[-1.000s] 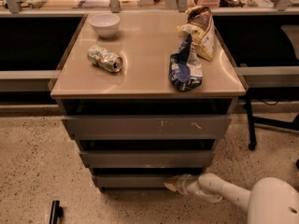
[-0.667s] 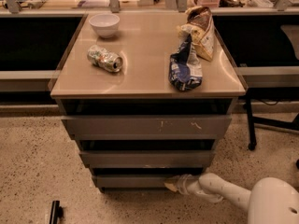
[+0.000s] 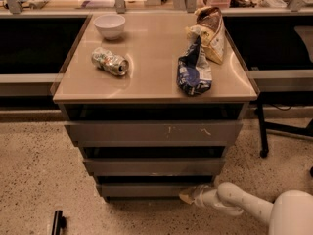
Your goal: Close bottom drawer
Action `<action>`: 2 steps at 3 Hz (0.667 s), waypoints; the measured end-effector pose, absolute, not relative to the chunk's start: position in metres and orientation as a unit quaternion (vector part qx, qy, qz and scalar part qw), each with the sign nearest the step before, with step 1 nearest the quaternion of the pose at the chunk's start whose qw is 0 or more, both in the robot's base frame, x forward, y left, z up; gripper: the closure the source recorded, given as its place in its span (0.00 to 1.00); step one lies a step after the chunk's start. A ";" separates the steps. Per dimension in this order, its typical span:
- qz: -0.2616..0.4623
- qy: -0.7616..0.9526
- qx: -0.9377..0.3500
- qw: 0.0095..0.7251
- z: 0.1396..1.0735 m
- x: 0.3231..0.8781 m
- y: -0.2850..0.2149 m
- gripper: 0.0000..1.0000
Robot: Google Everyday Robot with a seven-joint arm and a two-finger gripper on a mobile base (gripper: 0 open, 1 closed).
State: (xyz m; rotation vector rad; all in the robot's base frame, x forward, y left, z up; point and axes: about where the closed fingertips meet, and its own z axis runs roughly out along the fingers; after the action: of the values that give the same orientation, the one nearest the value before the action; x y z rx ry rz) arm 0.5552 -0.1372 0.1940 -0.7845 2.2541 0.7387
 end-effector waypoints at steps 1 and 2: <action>0.281 0.856 -0.298 0.316 0.194 0.555 -0.137 0.58; 0.281 0.856 -0.298 0.316 0.194 0.555 -0.137 0.35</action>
Offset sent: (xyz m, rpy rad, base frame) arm 0.0000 0.0000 0.0000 0.0000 0.0000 0.0000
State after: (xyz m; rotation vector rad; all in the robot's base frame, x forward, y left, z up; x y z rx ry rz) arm 0.5552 -0.1371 0.1939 -0.7846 2.2541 0.7388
